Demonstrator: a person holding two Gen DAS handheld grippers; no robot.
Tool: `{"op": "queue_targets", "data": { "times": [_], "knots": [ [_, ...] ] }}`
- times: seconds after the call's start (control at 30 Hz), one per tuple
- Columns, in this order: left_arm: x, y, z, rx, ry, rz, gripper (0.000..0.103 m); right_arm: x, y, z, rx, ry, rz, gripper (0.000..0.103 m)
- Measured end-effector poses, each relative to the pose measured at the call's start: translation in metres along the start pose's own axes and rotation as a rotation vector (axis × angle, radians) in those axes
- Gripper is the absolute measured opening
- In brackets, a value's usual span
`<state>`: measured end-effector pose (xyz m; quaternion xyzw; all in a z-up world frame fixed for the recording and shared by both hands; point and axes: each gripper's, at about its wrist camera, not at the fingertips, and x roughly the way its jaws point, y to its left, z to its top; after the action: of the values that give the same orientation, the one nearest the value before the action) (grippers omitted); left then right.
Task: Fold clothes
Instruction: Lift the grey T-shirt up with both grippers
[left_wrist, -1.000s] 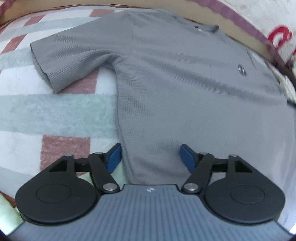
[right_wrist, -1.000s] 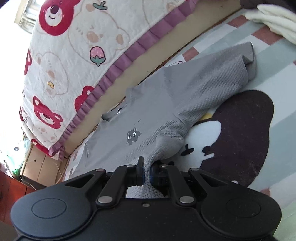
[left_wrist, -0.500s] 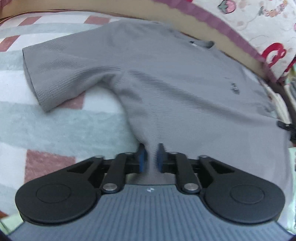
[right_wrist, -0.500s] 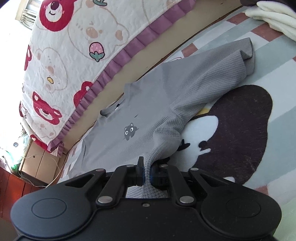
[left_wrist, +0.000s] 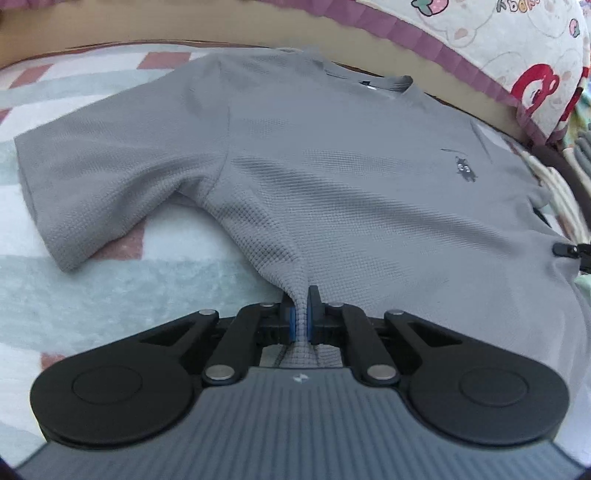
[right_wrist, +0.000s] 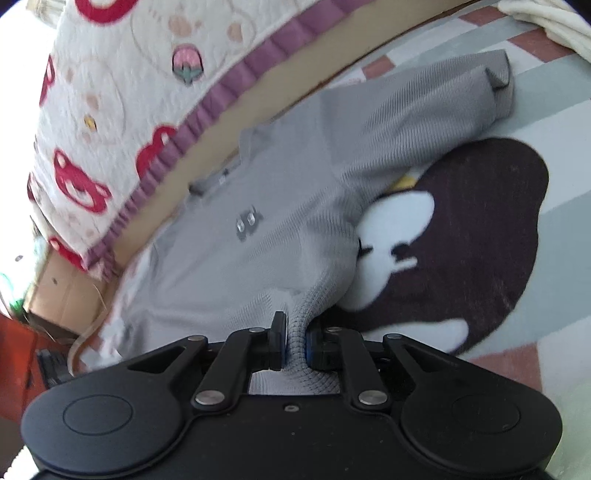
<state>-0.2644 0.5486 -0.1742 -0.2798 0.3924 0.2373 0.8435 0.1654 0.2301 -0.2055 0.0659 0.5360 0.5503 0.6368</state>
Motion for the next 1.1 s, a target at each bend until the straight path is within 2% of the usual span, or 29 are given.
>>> {"op": "queue_targets", "data": {
  "times": [0.03, 0.07, 0.1, 0.13, 0.17, 0.2, 0.27, 0.33, 0.37, 0.6, 0.8, 0.93, 1.03, 1.1],
  "knots": [
    [0.0, 0.0, 0.0, -0.004, 0.001, 0.001, 0.004, 0.003, 0.001, -0.002, -0.009, 0.012, -0.023, 0.034],
    [0.0, 0.001, 0.0, -0.007, 0.001, 0.0, 0.004, 0.006, 0.002, -0.003, -0.017, 0.016, -0.033, 0.04],
    [-0.001, 0.002, 0.001, -0.011, -0.007, -0.001, 0.004, 0.007, 0.003, -0.002, -0.024, 0.005, -0.025, 0.04],
    [-0.003, 0.003, 0.001, -0.015, -0.017, -0.001, 0.004, 0.008, 0.005, -0.002, -0.031, -0.006, -0.016, 0.036],
    [-0.004, 0.004, 0.002, -0.019, -0.026, -0.001, 0.004, 0.006, 0.007, -0.002, -0.041, -0.023, 0.003, 0.006],
    [-0.008, 0.005, 0.002, -0.02, -0.053, -0.008, 0.004, 0.001, 0.012, 0.0, -0.057, -0.05, 0.038, 0.008],
    [-0.029, 0.004, 0.006, -0.004, -0.166, -0.038, 0.004, -0.011, 0.022, 0.003, -0.083, -0.108, 0.106, 0.008],
    [-0.055, 0.002, 0.009, 0.03, -0.296, -0.07, 0.004, -0.031, 0.036, 0.008, -0.11, -0.167, 0.131, 0.008],
    [-0.065, 0.001, 0.008, 0.029, -0.329, -0.079, 0.004, -0.04, 0.042, 0.011, -0.124, -0.189, 0.137, 0.008],
    [-0.134, -0.004, -0.008, -0.014, -0.498, -0.128, 0.004, -0.095, 0.08, 0.02, -0.211, -0.275, 0.188, 0.008],
    [-0.193, -0.008, -0.021, -0.052, -0.642, -0.171, 0.004, -0.158, 0.129, 0.01, -0.282, -0.327, 0.252, 0.008],
    [-0.257, -0.022, -0.036, -0.004, -0.741, -0.181, 0.004, -0.205, 0.156, 0.002, -0.291, -0.34, 0.328, 0.008],
    [-0.299, -0.044, -0.041, 0.132, -0.831, -0.098, 0.004, -0.235, 0.173, -0.001, -0.312, -0.346, 0.391, 0.008],
    [-0.321, -0.054, -0.038, 0.158, -0.862, -0.097, 0.004, -0.246, 0.181, -0.002, -0.302, -0.355, 0.412, 0.008]
  ]
}}
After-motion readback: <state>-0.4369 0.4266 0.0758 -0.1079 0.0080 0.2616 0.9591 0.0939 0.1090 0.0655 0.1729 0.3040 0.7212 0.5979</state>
